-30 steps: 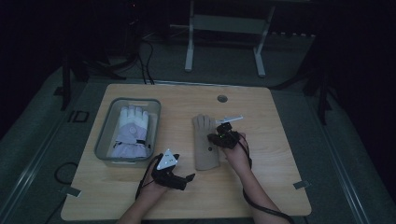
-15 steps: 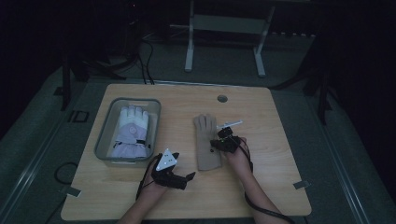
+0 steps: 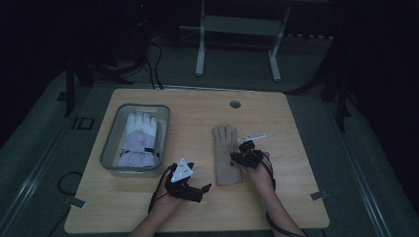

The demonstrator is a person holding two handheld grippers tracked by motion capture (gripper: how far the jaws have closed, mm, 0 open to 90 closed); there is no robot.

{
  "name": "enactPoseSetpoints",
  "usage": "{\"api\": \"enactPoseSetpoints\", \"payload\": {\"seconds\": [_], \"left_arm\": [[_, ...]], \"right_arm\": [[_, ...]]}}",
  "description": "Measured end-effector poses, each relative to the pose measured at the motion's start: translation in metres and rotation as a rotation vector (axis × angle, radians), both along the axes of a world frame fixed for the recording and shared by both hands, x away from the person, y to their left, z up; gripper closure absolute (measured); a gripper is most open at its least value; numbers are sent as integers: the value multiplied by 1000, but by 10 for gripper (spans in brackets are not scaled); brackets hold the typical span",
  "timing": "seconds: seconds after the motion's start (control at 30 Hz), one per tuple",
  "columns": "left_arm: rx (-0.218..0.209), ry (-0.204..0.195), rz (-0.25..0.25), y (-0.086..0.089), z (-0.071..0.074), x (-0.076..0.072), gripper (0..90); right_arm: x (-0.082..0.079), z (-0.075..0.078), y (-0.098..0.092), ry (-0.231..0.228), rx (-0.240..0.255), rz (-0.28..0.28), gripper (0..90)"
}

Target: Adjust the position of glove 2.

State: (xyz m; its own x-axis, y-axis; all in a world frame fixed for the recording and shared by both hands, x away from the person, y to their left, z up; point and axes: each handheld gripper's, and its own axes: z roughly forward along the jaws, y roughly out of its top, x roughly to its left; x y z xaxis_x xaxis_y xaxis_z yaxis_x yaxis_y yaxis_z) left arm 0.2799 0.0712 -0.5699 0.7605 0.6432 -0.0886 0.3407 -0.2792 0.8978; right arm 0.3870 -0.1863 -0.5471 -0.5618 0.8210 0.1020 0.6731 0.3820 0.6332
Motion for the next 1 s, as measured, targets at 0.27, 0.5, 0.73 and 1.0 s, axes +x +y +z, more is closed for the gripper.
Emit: {"api": "enactPoseSetpoints", "payload": {"seconds": [0.27, 0.5, 0.73, 1.0], "left_arm": [[-5, 28, -29, -9, 0, -1, 21], [-31, 53, -59, -15, 5, -2, 21], [59, 85, -102, -29, 10, 1, 44], [139, 59, -209, -56, 15, 8, 152]], "right_arm": [[-4, 6, -11, 24, 53, -19, 866], [-1, 32, -21, -29, 89, 27, 679], [13, 48, -37, -39, 116, 55, 543], [44, 52, -43, 18, 175, 58, 429]]}}
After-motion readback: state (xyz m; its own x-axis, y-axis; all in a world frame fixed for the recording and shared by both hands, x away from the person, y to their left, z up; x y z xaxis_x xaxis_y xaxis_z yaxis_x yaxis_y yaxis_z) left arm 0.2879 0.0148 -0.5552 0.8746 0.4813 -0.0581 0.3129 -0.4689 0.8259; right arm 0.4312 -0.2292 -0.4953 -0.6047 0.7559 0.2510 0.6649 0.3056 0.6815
